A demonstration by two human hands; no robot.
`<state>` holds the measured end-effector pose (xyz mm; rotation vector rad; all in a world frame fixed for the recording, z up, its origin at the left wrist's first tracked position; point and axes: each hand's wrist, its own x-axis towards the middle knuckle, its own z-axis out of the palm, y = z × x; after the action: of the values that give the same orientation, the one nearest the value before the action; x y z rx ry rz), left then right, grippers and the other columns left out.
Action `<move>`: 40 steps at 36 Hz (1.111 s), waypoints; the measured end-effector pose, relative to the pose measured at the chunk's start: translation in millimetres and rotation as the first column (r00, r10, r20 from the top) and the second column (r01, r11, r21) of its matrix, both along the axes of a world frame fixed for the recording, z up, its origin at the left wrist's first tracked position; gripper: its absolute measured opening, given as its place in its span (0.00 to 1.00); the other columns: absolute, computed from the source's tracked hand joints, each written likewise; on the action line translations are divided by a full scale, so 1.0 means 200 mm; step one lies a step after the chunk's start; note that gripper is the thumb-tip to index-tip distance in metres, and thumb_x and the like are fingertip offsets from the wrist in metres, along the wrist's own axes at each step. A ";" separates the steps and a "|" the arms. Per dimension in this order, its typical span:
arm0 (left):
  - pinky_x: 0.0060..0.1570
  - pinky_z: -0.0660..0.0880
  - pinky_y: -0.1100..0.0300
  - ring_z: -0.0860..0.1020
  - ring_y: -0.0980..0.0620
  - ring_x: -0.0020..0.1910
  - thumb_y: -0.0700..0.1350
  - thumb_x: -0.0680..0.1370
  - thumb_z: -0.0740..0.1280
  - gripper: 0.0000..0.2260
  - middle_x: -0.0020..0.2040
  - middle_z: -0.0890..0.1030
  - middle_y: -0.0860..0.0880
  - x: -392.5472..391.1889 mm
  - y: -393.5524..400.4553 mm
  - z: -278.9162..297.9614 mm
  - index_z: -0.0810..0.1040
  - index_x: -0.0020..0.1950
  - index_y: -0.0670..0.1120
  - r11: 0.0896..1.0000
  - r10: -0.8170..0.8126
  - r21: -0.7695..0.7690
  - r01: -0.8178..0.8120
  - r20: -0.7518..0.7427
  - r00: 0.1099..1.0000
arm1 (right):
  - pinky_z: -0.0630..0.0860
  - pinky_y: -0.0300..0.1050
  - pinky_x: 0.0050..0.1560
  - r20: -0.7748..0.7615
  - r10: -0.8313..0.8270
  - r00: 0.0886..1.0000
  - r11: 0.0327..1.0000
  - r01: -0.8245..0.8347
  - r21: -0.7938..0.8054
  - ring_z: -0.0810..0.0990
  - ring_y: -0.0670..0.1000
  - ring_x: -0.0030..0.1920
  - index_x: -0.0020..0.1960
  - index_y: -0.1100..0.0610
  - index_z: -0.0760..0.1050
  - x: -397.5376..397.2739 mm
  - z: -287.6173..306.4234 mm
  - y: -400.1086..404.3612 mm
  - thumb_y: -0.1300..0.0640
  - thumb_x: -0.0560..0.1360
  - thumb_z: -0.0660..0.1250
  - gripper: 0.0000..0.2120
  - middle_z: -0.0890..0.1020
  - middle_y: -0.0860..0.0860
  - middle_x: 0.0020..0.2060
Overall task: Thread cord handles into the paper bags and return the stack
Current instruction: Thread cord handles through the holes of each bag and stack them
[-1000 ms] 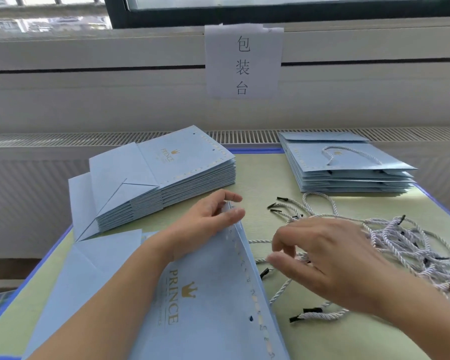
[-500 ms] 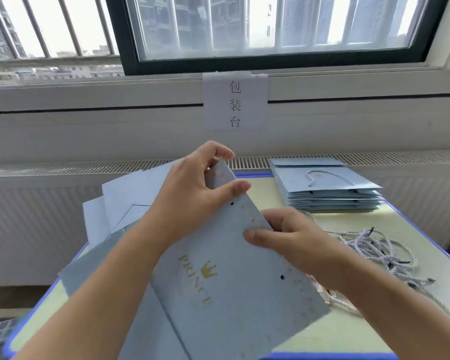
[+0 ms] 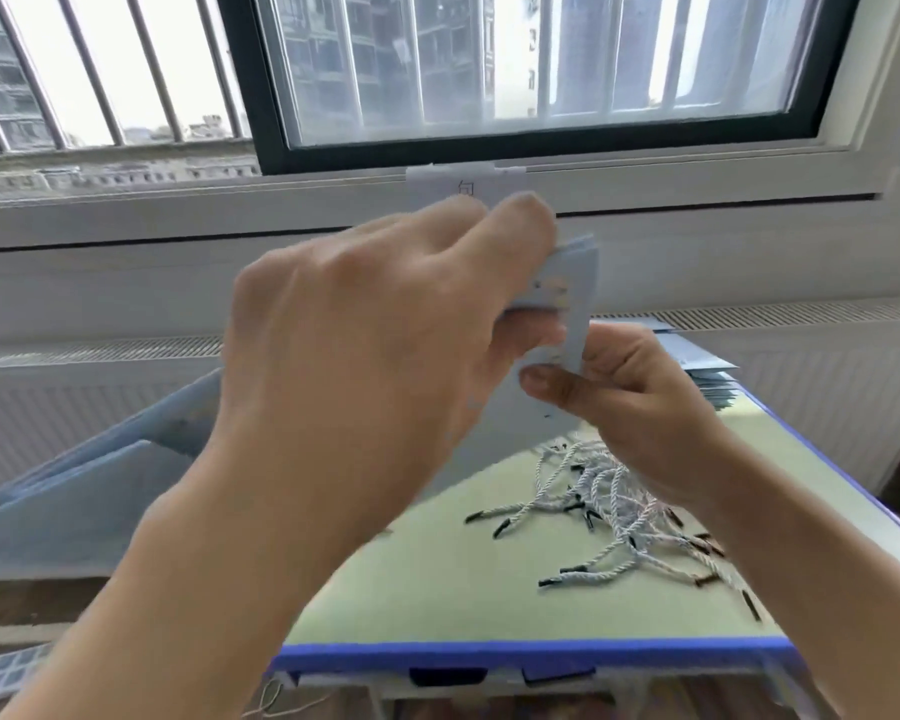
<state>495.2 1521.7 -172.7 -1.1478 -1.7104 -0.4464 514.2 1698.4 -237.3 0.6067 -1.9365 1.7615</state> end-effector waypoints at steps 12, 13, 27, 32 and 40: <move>0.26 0.68 0.60 0.75 0.51 0.32 0.49 0.70 0.72 0.08 0.33 0.74 0.53 0.00 0.03 -0.53 0.76 0.36 0.50 0.946 0.009 -0.324 0.011 0.061 0.998 | 0.71 0.41 0.55 0.027 -0.249 0.968 0.841 0.202 0.503 0.77 0.46 0.53 0.49 0.53 0.84 -0.05 -0.42 0.03 0.61 0.71 0.62 0.13 0.81 0.46 0.49; 0.26 0.68 0.61 0.74 0.54 0.34 0.57 0.70 0.70 0.12 0.34 0.75 0.54 -0.02 0.02 -0.56 0.75 0.37 0.51 0.914 -0.016 -0.396 0.086 0.178 0.984 | 0.70 0.39 0.56 0.003 -0.269 0.963 0.799 0.222 0.559 0.76 0.45 0.53 0.50 0.52 0.83 -0.05 -0.46 0.03 0.58 0.73 0.62 0.13 0.81 0.44 0.50; 0.53 0.68 0.53 0.72 0.49 0.50 0.61 0.80 0.51 0.14 0.43 0.73 0.55 -0.68 0.30 -0.81 0.69 0.44 0.54 0.978 -0.034 -0.025 0.209 0.962 0.271 | 0.69 0.36 0.60 -0.107 -0.193 0.975 0.607 0.204 0.768 0.74 0.49 0.59 0.58 0.54 0.77 -0.09 -0.58 0.08 0.69 0.69 0.68 0.20 0.78 0.48 0.57; 0.43 0.71 0.53 0.72 0.54 0.34 0.69 0.67 0.61 0.22 0.32 0.74 0.56 -0.73 0.39 -0.85 0.75 0.37 0.50 0.962 0.054 -0.119 0.247 0.965 0.256 | 0.67 0.37 0.57 -0.118 -0.168 0.979 0.530 0.190 0.827 0.72 0.51 0.57 0.59 0.56 0.75 -0.12 -0.57 0.07 0.68 0.66 0.66 0.22 0.77 0.51 0.57; 0.46 0.74 0.51 0.74 0.55 0.38 0.68 0.54 0.69 0.27 0.38 0.77 0.56 -0.77 0.36 -0.91 0.76 0.44 0.52 0.966 0.031 -0.069 0.248 0.988 0.153 | 0.62 0.37 0.65 -0.108 -0.283 0.953 0.577 0.259 0.775 0.70 0.42 0.61 0.60 0.44 0.69 -0.08 -0.47 0.21 0.69 0.65 0.57 0.29 0.76 0.40 0.56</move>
<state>342.0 1594.6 -354.5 -1.1867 -2.9075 -1.4065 497.7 1739.7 -330.9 0.4970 -2.6303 0.6480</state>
